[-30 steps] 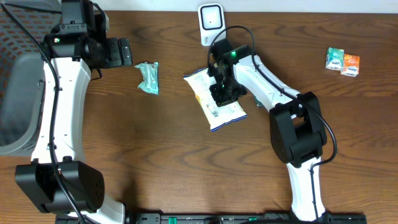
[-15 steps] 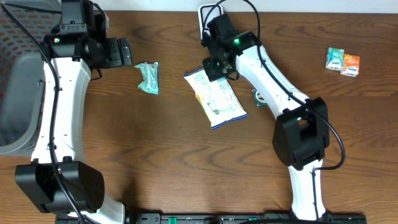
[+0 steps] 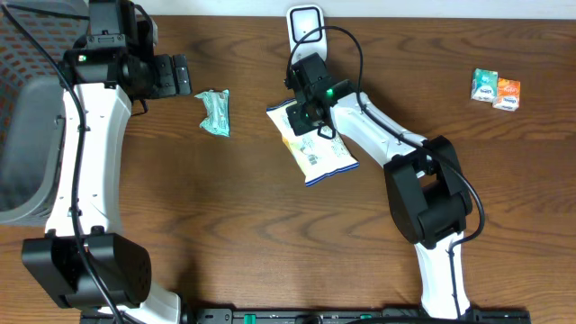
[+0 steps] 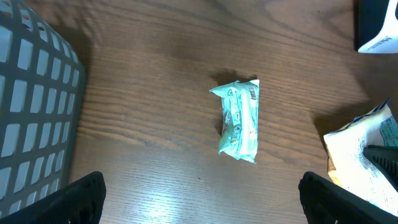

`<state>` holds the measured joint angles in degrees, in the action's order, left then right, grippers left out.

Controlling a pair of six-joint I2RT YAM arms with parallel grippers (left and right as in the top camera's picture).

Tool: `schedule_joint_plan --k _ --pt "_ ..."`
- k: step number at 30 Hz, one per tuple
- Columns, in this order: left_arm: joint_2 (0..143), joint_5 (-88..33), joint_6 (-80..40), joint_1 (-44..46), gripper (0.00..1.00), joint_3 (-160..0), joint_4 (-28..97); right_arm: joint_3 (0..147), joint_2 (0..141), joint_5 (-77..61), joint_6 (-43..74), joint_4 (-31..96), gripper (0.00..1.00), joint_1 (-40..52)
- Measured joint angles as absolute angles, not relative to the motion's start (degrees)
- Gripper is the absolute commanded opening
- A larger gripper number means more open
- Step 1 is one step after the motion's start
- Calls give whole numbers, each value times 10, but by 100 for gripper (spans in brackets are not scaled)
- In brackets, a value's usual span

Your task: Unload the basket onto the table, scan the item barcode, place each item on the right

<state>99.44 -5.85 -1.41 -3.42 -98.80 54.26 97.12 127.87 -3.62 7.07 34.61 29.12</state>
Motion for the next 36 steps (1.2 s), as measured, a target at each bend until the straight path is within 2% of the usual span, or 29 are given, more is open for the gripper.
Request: schedule_joint_plan --k 4,9,11,13,17,22,25,30,33,34,36 --pt "994 -58 -14 -34 98 -988 543 996 1279 -23 73 406 5 291" --pt "994 -58 -14 -34 98 -988 543 1064 1275 -10 77 531 21 287" --pt "994 -58 -14 -34 98 -988 543 1080 1264 -7 77 575 20 286" --pt "994 -58 -14 -34 98 -988 543 1087 1253 -5 76 613 13 286" --pt "994 -58 -14 -34 98 -988 543 1083 1244 -4 77 660 12 287" --pt "994 -58 -14 -34 98 -988 543 1020 1244 -6 77 643 12 289" --pt "994 -58 -14 -34 98 -988 543 971 1244 -7 81 627 22 297" --pt "994 -58 -14 -34 98 -988 543 947 1244 -7 97 624 18 306" --pt "994 -58 -14 -34 98 -988 543 950 1244 -7 105 630 29 306" --pt "994 -58 -14 -34 98 -988 543 955 1244 -8 108 633 42 306" --pt "994 -58 -14 -34 98 -988 543 969 1243 -4 107 635 98 305"
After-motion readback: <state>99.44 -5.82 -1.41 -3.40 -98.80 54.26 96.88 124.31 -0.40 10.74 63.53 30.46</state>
